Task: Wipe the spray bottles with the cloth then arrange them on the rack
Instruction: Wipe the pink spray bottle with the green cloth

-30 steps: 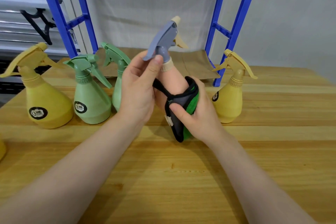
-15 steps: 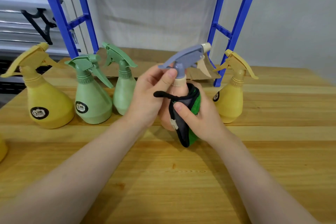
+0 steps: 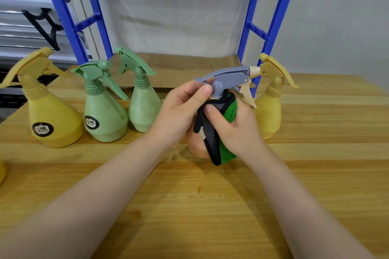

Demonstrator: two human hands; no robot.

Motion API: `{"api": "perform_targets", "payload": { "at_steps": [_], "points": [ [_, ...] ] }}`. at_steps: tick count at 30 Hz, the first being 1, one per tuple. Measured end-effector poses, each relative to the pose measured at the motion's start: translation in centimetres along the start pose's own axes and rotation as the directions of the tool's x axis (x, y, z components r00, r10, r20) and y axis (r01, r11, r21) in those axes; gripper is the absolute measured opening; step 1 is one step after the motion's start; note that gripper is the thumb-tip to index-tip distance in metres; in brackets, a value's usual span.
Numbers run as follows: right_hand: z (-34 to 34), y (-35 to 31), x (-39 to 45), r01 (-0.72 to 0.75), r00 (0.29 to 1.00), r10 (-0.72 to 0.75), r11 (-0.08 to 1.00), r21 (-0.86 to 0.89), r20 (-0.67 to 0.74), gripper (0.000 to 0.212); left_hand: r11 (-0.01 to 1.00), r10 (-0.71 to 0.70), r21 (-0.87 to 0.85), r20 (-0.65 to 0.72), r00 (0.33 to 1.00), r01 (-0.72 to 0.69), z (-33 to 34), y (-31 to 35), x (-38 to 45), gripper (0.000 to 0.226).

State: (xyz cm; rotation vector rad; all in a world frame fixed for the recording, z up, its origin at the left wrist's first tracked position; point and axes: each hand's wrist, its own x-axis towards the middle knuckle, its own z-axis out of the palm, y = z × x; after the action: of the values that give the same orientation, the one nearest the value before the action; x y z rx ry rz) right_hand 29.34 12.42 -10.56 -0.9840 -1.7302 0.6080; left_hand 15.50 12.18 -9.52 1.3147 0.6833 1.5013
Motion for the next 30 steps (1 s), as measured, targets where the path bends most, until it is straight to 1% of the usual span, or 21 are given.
{"api": "perform_targets", "payload": {
  "at_steps": [2,3,5,8,11,14,17,20,23,30],
  "points": [
    [-0.1,0.0,0.0,-0.022,0.999,0.021,1.0,-0.018,-0.05,0.022,0.997,0.049,0.063,0.028,0.998,-0.05,0.1,0.0,-0.1,0.017],
    [-0.1,0.0,0.0,-0.035,0.997,0.031,0.998,-0.047,-0.071,0.019,0.994,0.059,0.093,0.038,0.998,-0.062,0.3,-0.1,-0.3,0.021],
    [-0.1,0.0,-0.1,-0.022,0.993,0.006,0.991,-0.135,-0.117,0.017,0.992,0.055,0.115,0.041,0.998,-0.06,0.8,-0.2,-0.6,0.026],
    [0.3,0.1,-0.3,0.002,0.989,-0.039,0.969,-0.246,-0.146,0.03,0.99,0.073,0.123,0.023,0.997,-0.075,1.3,-0.3,-0.7,0.028],
    [0.7,0.0,-0.5,0.027,0.991,-0.065,0.956,-0.29,-0.12,0.041,0.989,0.091,0.12,-0.024,0.996,-0.087,1.0,-0.2,-0.6,0.023],
    [0.9,-0.1,-0.5,0.052,0.996,-0.069,0.961,-0.272,-0.053,0.046,0.994,0.083,0.084,-0.106,0.991,-0.074,0.7,-0.1,-0.6,0.021],
    [0.7,0.1,-0.3,0.073,0.997,-0.066,0.977,-0.202,0.04,0.049,0.995,0.069,-0.059,-0.142,0.987,-0.077,0.3,0.3,-0.2,0.014],
    [0.5,0.6,-0.2,0.02,0.996,-0.006,0.986,-0.163,0.088,0.059,0.982,0.055,-0.172,-0.155,0.986,-0.082,-0.2,1.1,0.1,0.008],
    [0.3,1.2,-0.3,-0.028,0.992,0.042,0.993,-0.118,0.116,0.068,0.972,0.061,-0.211,-0.203,0.977,-0.105,-0.8,1.7,0.6,0.013],
    [0.5,2.1,-0.4,-0.058,0.976,0.063,0.998,-0.032,0.208,0.067,0.959,0.025,-0.261,-0.311,0.95,-0.111,-2.3,2.7,1.1,0.019]
  ]
}}
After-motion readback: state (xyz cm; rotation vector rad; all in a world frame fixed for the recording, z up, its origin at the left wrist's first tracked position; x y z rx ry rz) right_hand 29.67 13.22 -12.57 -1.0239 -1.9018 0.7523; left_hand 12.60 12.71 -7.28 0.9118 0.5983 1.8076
